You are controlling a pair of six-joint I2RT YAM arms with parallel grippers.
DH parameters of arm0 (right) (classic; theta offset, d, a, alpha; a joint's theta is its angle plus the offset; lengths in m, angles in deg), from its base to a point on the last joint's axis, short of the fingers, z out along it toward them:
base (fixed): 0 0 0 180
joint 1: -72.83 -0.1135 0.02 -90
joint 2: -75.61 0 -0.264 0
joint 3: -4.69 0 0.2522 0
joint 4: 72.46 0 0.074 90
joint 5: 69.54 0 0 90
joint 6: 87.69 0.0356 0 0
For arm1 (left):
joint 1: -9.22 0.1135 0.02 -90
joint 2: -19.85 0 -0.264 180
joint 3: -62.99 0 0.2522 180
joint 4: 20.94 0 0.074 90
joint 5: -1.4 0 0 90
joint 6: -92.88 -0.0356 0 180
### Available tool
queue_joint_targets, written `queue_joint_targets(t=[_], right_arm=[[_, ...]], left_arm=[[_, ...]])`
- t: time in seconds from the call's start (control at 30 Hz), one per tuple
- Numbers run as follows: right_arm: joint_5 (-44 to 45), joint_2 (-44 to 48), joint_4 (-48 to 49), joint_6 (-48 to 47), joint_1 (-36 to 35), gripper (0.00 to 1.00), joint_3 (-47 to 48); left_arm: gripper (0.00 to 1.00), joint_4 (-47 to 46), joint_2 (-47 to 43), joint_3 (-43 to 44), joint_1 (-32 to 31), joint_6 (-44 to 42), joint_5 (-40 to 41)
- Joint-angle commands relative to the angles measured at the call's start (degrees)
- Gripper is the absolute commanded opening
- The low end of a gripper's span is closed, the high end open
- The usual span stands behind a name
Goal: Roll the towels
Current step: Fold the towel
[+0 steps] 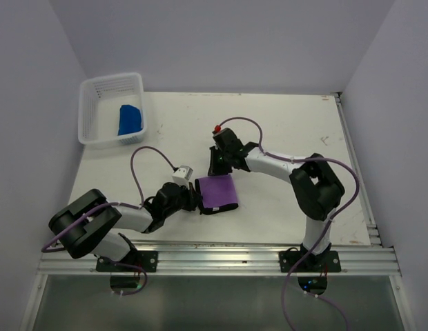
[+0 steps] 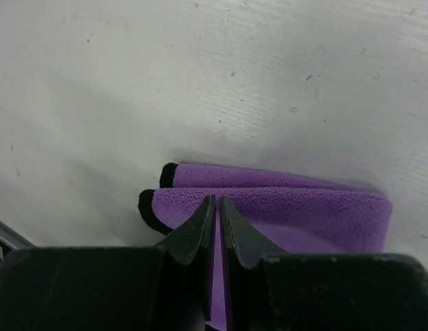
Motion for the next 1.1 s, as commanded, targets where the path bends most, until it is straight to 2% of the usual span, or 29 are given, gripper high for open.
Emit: queue_joint_targets(t=[0.0, 0.3, 0.6, 0.8, 1.07], right_arm=[[-2.1, -1.6, 3.4, 1.8, -0.7, 0.10, 2.5], [-3.7, -3.5, 6.5, 3.2, -1.9, 0.09, 2.5], [0.5, -6.4, 4.7, 2.8, -2.2, 0.10, 3.8], [2.5, -5.0, 1.5, 1.5, -1.9, 0.15, 6.9], [4.6, -0.1, -2.7, -0.7, -1.2, 0.16, 11.2]], left_arm=[[0.00, 4.9, -0.3, 0.3, -0.2, -1.3, 0.5], [0.00, 4.8, -0.3, 0.0, -0.2, -1.3, 0.5], [0.00, 5.2, -1.0, -0.1, -0.2, -1.3, 0.3], [0.00, 5.3, -1.6, -0.5, -0.2, -1.3, 0.3], [0.00, 6.8, -4.1, 0.0, -0.3, -1.3, 0.8]])
